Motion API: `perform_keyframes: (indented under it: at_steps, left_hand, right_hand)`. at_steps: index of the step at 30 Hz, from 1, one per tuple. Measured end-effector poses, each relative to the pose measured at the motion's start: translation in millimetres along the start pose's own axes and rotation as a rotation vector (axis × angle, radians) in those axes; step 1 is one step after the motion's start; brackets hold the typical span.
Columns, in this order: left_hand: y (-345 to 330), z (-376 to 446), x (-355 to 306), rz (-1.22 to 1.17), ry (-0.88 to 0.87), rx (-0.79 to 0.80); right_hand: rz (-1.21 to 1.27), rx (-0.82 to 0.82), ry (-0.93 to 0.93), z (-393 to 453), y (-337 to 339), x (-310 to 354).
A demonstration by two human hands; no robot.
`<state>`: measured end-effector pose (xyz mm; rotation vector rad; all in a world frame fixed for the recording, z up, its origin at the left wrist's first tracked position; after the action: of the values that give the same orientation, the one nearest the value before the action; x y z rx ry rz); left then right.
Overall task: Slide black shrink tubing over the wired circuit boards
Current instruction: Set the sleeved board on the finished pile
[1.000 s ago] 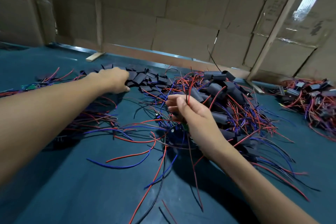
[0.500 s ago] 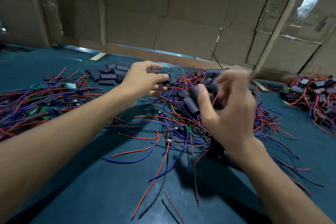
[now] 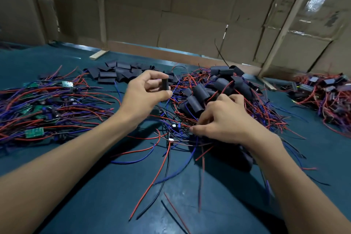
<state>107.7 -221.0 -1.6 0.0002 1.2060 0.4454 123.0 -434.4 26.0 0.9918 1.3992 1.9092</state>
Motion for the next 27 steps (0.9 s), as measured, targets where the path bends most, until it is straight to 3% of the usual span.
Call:
perform_keyframes:
  at_steps: [5, 9, 11, 14, 17, 23, 27]
  left_hand:
    - [-3, -9, 0, 0.066, -0.09, -0.007]
    - [-5, -12, -3, 0.085, -0.191, -0.181]
    - [-4, -15, -6, 0.1, -0.287, -0.292]
    - [-4, -20, -11, 0.065, -0.369, -0.361]
    - [-10, -25, -14, -0.029, -0.338, -0.219]
    - [-26, -40, -20, -0.069, -0.197, 0.25]
    - [-33, -49, -25, -0.033, -0.187, 0.457]
  right_hand:
    - [0.451, -0.324, -0.02, -1, 15, -8]
    - [0.843, -0.537, -0.027, -4, 23, -15]
    - [1.037, -0.602, -0.049, -2, 26, -18]
    - [1.427, -0.559, -0.132, 3, 27, -17]
    - [1.672, -0.515, -0.134, 5, 27, -14]
    - [2.145, -0.411, -0.072, 0, 23, -5]
    - [2.294, -0.473, 0.04, -3, 22, 2]
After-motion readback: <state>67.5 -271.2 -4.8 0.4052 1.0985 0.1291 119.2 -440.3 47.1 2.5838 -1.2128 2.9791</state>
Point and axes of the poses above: each hand's wrist, its own z-axis towards the middle knuckle, its own y-axis out of the back of the hand, x = y × z, the point moved 1 cm from there along z, towards the middle knuckle, and after that the axes turned 13 degrees about z, right-handed, at the moved point
